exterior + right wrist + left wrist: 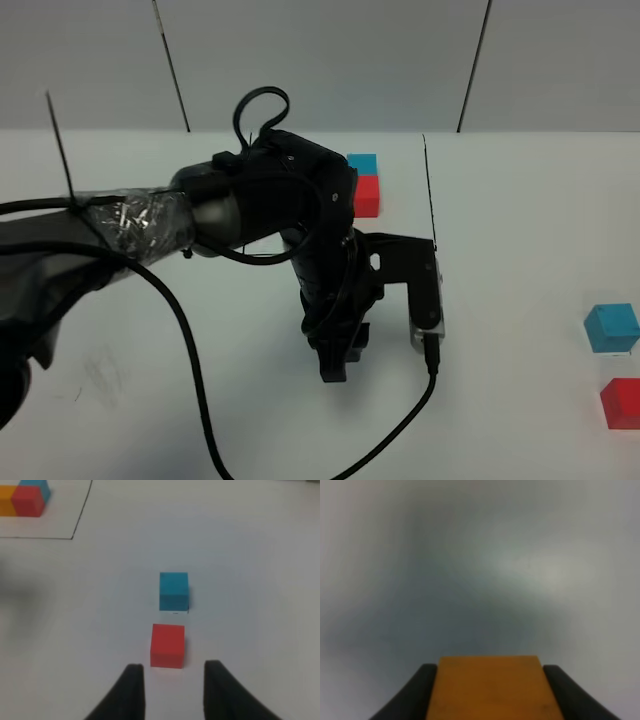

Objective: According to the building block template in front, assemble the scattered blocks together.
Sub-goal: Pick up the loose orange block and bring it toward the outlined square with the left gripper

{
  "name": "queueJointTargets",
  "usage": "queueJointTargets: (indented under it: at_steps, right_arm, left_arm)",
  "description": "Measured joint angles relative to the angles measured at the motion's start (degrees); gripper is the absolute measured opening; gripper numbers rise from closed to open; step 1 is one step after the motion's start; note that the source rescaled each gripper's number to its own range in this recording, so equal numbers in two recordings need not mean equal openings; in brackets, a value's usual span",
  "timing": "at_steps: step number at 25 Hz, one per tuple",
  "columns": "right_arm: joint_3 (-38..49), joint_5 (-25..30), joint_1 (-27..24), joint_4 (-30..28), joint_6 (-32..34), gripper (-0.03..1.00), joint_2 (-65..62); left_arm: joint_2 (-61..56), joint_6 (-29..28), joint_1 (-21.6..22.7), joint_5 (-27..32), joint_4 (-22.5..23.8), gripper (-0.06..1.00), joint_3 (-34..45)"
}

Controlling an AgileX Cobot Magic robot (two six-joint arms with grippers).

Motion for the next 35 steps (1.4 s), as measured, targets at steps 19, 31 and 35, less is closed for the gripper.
queueJointTargets:
  at_steps: [19, 31, 35]
  right_arm:
    - [0.00, 0.00, 0.00, 0.00, 0.00, 0.00, 0.00]
    - [0.00, 0.00, 0.00, 0.00, 0.00, 0.00, 0.00]
    - [0.00, 0.00, 0.00, 0.00, 0.00, 0.00, 0.00]
  left_arm:
    - [7.48, 0.00, -0.13, -0.83, 2.37, 0.01, -0.08]
    - [7.54, -0.06, -0.13, -1.47, 5.25, 0.67, -0.10]
    - [7.13, -1.36, -0.13, -1.66, 5.25, 0.97, -0.10]
